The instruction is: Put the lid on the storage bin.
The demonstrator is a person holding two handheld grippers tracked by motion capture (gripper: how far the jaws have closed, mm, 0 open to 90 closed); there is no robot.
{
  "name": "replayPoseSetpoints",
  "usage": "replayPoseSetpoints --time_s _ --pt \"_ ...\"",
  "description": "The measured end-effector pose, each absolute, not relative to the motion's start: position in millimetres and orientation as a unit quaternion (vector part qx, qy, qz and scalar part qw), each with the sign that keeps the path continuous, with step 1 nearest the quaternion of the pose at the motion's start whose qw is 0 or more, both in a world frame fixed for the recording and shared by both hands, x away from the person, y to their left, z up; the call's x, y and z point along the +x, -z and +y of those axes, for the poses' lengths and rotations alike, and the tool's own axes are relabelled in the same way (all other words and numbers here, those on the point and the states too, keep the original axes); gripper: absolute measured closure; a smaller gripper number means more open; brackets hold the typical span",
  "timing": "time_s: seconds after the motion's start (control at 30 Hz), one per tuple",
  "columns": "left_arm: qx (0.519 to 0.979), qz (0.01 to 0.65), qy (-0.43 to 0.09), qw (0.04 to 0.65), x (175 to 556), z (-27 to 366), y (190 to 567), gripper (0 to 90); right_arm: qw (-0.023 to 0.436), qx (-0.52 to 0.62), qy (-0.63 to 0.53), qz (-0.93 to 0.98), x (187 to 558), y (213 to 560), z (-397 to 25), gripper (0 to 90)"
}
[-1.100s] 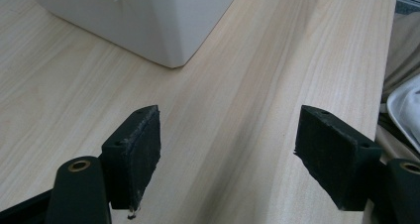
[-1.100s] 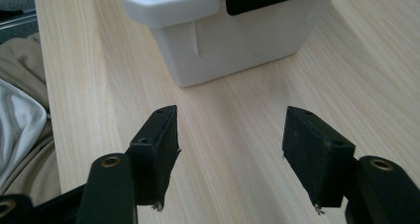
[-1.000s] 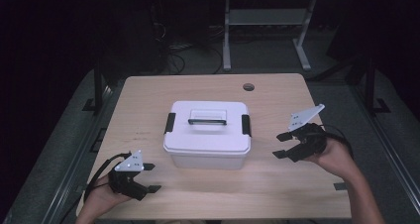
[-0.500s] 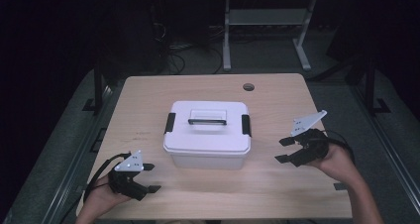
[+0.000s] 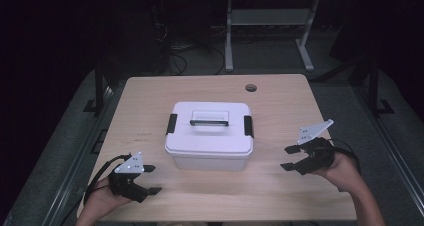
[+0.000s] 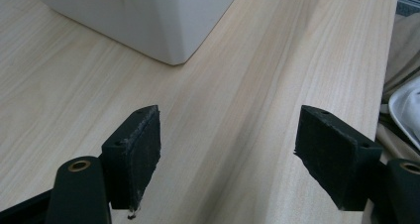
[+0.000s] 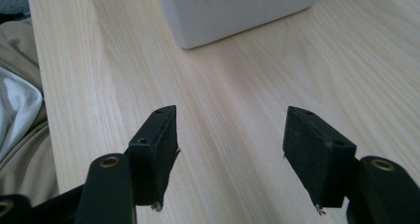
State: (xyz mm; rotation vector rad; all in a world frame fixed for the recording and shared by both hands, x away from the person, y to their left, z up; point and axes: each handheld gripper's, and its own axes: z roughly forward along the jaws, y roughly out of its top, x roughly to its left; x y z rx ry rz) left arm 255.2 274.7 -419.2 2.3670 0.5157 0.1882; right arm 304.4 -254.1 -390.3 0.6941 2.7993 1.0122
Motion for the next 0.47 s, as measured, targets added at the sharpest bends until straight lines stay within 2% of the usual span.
replayPoseSetpoints --time_s 0.47 --pt "0.914 0.198 -0.073 0.346 255.8 274.6 419.8 25.4 0.046 0.234 -0.337 0.911 297.6 397.4 -262.1 35.3"
